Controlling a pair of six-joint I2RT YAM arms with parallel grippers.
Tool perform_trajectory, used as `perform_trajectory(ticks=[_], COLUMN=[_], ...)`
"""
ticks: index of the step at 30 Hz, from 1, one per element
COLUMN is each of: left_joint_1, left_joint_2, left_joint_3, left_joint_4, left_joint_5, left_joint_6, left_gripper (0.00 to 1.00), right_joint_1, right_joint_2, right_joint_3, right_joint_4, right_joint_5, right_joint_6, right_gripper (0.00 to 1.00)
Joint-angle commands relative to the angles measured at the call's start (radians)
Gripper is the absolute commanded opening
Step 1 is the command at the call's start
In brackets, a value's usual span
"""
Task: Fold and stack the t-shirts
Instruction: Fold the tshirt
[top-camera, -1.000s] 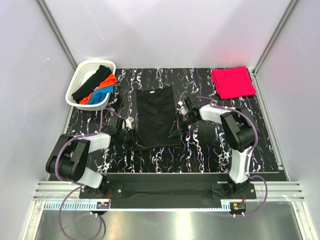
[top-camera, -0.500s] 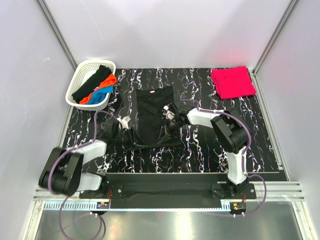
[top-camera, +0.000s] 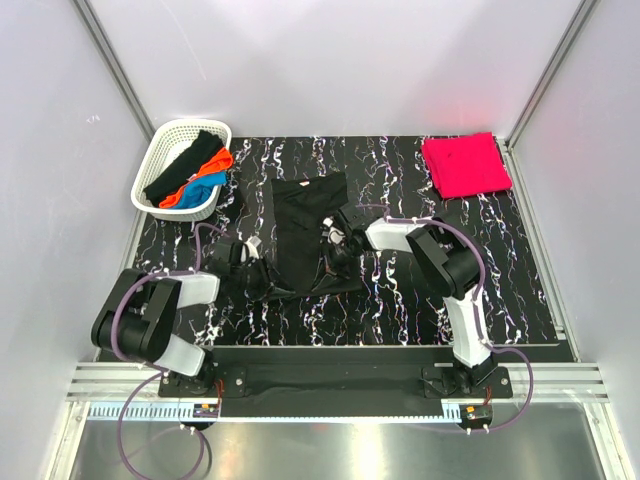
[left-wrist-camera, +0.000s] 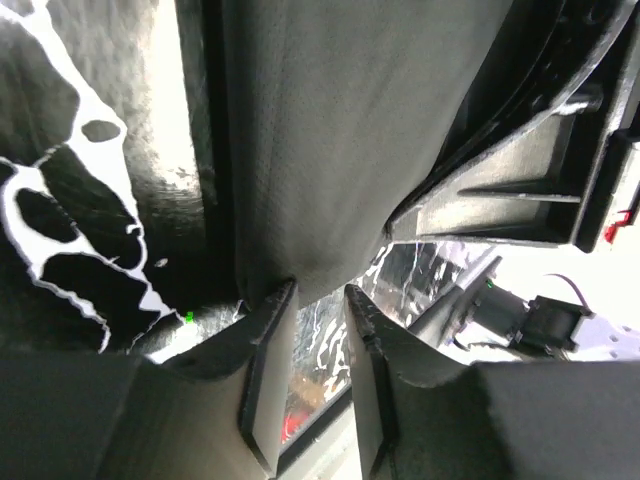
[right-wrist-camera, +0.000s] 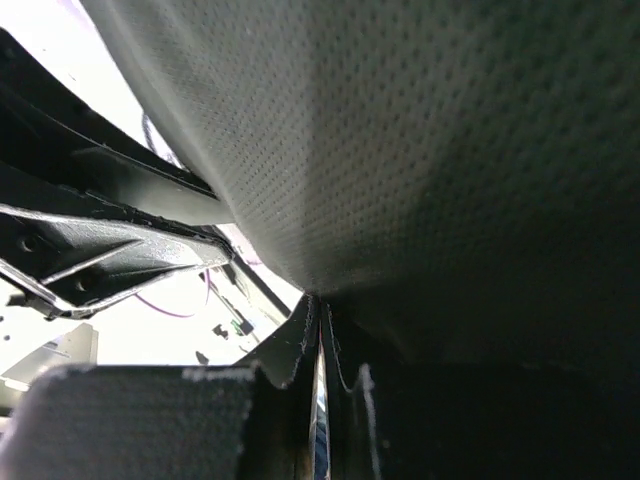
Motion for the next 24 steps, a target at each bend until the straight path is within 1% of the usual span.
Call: perform_trajectory(ticks=[1, 4, 6, 9, 10, 12, 13, 15, 18, 19, 20, 21, 23, 24], left_joint_1=[0.003, 0.003, 0.005, 0.005, 0.003, 0.003, 0.005, 0.005, 0.009, 0.012, 0.014, 0.02, 0.029, 0.041], left_joint_2=[0.051, 0.059, 0.048, -0.014, -0.059, -0.09, -0.099, -0.093, -0.018, 0.016, 0.045, 0.11, 0.168, 0.229], left_joint_3=[0.001, -0.025, -0.021, 0.016, 0.054, 0.094, 0.143, 0.195, 0.291, 0.315, 0.369, 0.393, 0.446, 0.493], left_joint_4=[0.04, 0.027, -0.02, -0.112, -0.179, -0.233, -0.273, -0.301, -0.296, -0.277, -0.266, -0.257, -0.221, -0.214], left_joint_5=[-0.044, -0.049, -0.057, -0.058, -0.069, -0.072, -0.073, -0.077, -0.069, -0.048, -0.037, -0.031, -0.014, -0.014], left_joint_6=[0.048, 0.082, 0.109, 0.141, 0.152, 0.174, 0.18, 0.191, 0.186, 0.18, 0.174, 0.162, 0.152, 0.143], left_gripper=[0.32, 0.31, 0.31, 0.32, 0.33, 0.4, 0.41, 0.41, 0.41, 0.4, 0.4, 0.39, 0.38, 0.38], right_joint_1=[-0.003, -0.004, -0.012, -0.041, -0.062, -0.093, -0.11, -0.168, -0.245, -0.26, -0.272, -0.295, -0.305, -0.306], right_joint_2=[-0.004, -0.038, -0.079, -0.154, -0.173, -0.21, -0.217, -0.222, -0.179, -0.159, -0.115, -0.093, -0.035, -0.015], right_joint_3=[-0.019, -0.073, -0.105, -0.133, -0.138, -0.133, -0.128, -0.101, -0.033, 0.015, 0.042, 0.068, 0.15, 0.18], right_joint_4=[0.021, 0.018, 0.018, 0.012, 0.011, 0.002, 0.001, -0.008, -0.024, -0.031, -0.039, -0.053, -0.071, -0.097], right_joint_5=[-0.011, -0.002, -0.003, -0.005, -0.005, -0.014, -0.028, -0.041, -0.058, -0.072, -0.08, -0.084, -0.075, -0.071], right_joint_6=[-0.035, -0.05, -0.056, -0.059, -0.056, -0.053, -0.053, -0.055, -0.073, -0.079, -0.078, -0.079, -0.088, -0.102], right_gripper=[0.07, 0.07, 0.07, 0.08, 0.08, 0.1, 0.1, 0.12, 0.13, 0.13, 0.13, 0.13, 0.13, 0.13])
